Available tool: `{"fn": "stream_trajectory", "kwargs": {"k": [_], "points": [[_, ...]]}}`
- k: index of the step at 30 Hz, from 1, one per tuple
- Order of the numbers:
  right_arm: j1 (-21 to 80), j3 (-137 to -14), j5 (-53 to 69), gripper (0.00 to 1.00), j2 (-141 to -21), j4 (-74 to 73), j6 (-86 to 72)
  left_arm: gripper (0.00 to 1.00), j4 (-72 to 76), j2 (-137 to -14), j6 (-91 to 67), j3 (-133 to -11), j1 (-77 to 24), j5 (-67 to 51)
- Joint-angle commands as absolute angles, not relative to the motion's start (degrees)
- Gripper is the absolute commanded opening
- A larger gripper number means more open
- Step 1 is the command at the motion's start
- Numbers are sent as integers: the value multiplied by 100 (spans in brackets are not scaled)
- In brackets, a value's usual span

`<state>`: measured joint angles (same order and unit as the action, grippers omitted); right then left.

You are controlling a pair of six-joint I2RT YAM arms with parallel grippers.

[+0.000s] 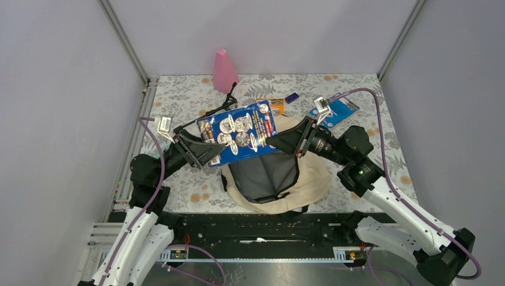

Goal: Pack the student bag
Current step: Pick up the book from the center of the board.

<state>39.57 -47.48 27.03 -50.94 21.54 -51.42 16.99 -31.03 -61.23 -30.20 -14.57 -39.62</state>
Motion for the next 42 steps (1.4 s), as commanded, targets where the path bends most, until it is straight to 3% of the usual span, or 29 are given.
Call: {"fn": "stream_trajectory", "kwargs": {"k": [1, 8, 11, 12, 14, 16, 18, 19, 27, 33, 40, 42], "points": [[3964, -4954, 2951, 0, -5108, 3080, -5331, 82, 3021, -3165, -6867, -2922, -1459, -4416], [3960, -4946, 2840, 0, -5246, 2742, -5139, 42, 3445, -3187, -7146, -2752, -1455, -4474], [3959, -5032, 2582, 2, -5241, 2090, -4732, 20, 3329, -3134, -7048, -2749, -1459, -4421], [3961, -5050, 2444, 15, -5221, 1831, -4544, 10, 3202, -3108, -6970, -2769, -1459, -4402], [3961, -5074, 2062, 45, -5122, 1265, -4139, 0, 2732, -3023, -6703, -2821, -1459, -4262], [3963, -5119, 1500, 76, -5003, 641, -3648, 0, 2153, -2904, -6445, -2847, -1457, -4054], [3959, -5189, 937, 94, -4890, -39, -3288, 0, 1756, -2825, -6293, -2816, -1459, -3858], [3952, -5230, 642, 99, -4856, -432, -3106, 0, 1542, -2790, -6191, -2804, -1457, -3749], [3561, -5098, -1030, 100, -4978, -2242, -2356, 0, 14, -2712, -5639, -2738, -1459, -2983], [3203, -4732, -1066, 96, -5302, -2608, -2543, 0, -646, -2768, -5514, -2652, -1459, -2733], [3199, -4667, 116, 72, -6044, -2337, -2452, 0, -854, -2755, -5469, -2522, -1454, -2669], [3199, -4733, 329, 70, -6331, -2330, -2428, 0, -844, -2758, -5496, -2489, -1459, -2666]]}}
